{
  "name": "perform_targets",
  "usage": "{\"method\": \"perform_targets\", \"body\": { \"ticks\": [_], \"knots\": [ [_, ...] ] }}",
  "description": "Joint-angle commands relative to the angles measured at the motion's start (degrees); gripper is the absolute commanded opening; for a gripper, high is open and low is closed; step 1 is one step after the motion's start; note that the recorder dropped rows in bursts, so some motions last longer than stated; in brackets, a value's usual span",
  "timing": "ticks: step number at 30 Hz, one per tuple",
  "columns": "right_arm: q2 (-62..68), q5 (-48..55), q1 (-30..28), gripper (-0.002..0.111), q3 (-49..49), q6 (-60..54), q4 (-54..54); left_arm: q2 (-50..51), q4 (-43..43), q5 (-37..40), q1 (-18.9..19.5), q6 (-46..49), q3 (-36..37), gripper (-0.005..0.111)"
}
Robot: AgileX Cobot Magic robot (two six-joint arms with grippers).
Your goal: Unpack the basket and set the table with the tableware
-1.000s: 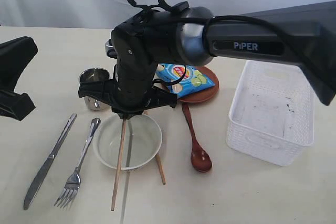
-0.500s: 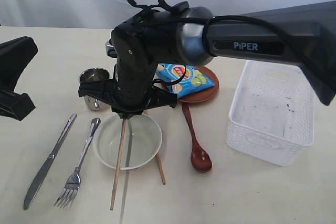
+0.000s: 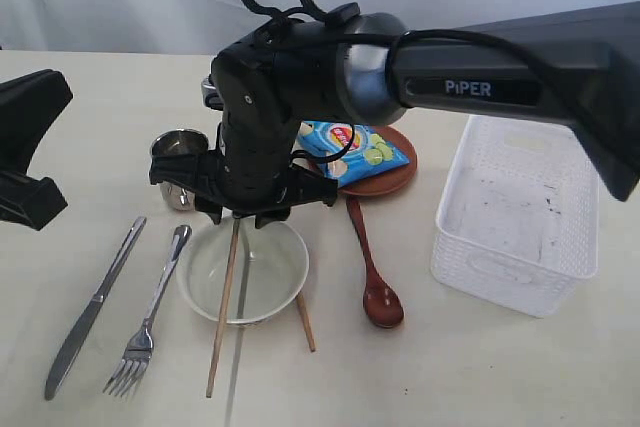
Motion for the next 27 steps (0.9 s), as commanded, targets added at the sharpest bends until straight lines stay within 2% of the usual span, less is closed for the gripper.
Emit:
{"method": "perform_targets", "body": {
  "ticks": [1,4,8,12,16,25,27],
  "knots": [
    [-0.2,-0.3,-0.1,0.044,0.0,0.4,-1.8,-0.3,0.2,-0.1,-0.1,0.2,0.3,0.0],
    [-1.4,-0.3,-0.2,0.044,-0.5,0.0,-2.8,-0.3,0.2,-0.1,-0.1,0.2,0.3,0.0],
    [-7.0,2.5,-0.2,0.044,-1.0,-6.8,-6.3,-0.3,0.2,-0.1,-0.1,0.2,0.3,0.0],
    [-12.1,12.0,-0.5,0.044,-1.0,-7.8,-14.7,-0.3,0.2,-0.1,-0.1,0.2,0.3,0.0],
    [-13.7,18.7,-2.4,0.043,0.7,-8.0,-16.5,-0.3,0.2,-0.1,-0.1,0.2,0.3,0.0],
    [-13.4,8.0,-4.5,0.043,13.9,-8.5,-15.9,-0.3,0.2,-0.1,-0.1,0.2,0.3,0.0],
    [-13.4,4.9,-5.3,0.038,16.2,-7.8,-15.7,-0.3,0.2,-0.1,-0.1,0.2,0.3,0.0]
  ]
}}
